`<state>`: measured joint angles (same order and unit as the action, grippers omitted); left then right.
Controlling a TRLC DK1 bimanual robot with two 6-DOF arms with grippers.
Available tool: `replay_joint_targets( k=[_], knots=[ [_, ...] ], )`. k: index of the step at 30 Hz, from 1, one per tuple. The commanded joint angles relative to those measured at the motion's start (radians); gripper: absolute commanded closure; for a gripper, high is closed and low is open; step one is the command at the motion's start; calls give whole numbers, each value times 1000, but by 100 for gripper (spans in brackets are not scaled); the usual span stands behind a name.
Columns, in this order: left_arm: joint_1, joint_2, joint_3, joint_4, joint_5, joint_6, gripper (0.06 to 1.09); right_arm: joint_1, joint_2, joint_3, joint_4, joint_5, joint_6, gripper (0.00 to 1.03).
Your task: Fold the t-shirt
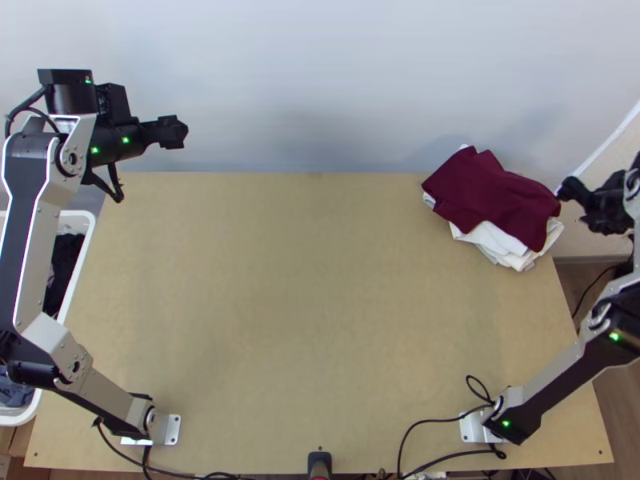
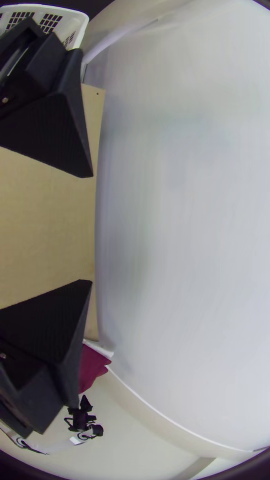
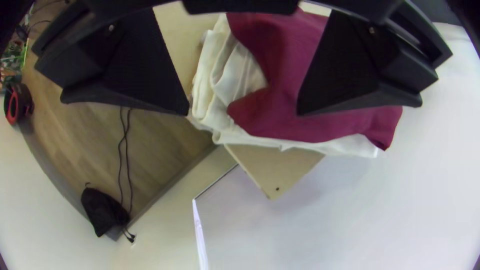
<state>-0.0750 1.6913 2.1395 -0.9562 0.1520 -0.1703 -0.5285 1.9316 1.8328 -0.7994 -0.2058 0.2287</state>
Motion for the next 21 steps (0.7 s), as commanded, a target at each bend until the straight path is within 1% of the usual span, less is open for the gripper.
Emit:
replay_joint_targets(
  k=[1, 3, 5, 7, 10, 14, 17, 21],
  knots=[
    [-5, -7, 23, -7, -5, 9, 9, 59, -194, -118, 151, -6, -5, 4],
    [-6, -5, 23, -4, -5, 8, 9, 113, -250, -190, 244, -21, -28, 4],
    [-8, -5, 23, -1, -5, 8, 9, 163, -270, -225, 270, -23, -46, 4],
    [-8, -5, 23, 0, -6, 8, 9, 211, -264, -244, 290, -21, -46, 4],
    [-6, -7, 23, -1, -6, 8, 9, 252, -209, -248, 333, -21, -26, 5],
    [0, -13, 23, -1, -6, 8, 9, 265, -75, -210, 390, -21, 12, 5],
    [4, -13, 28, -1, -6, 8, 9, 252, 55, -155, 396, -12, 38, 5],
    [12, -15, 46, 0, -6, 8, 9, 219, 188, -124, 431, 82, 49, 5]
  ],
)
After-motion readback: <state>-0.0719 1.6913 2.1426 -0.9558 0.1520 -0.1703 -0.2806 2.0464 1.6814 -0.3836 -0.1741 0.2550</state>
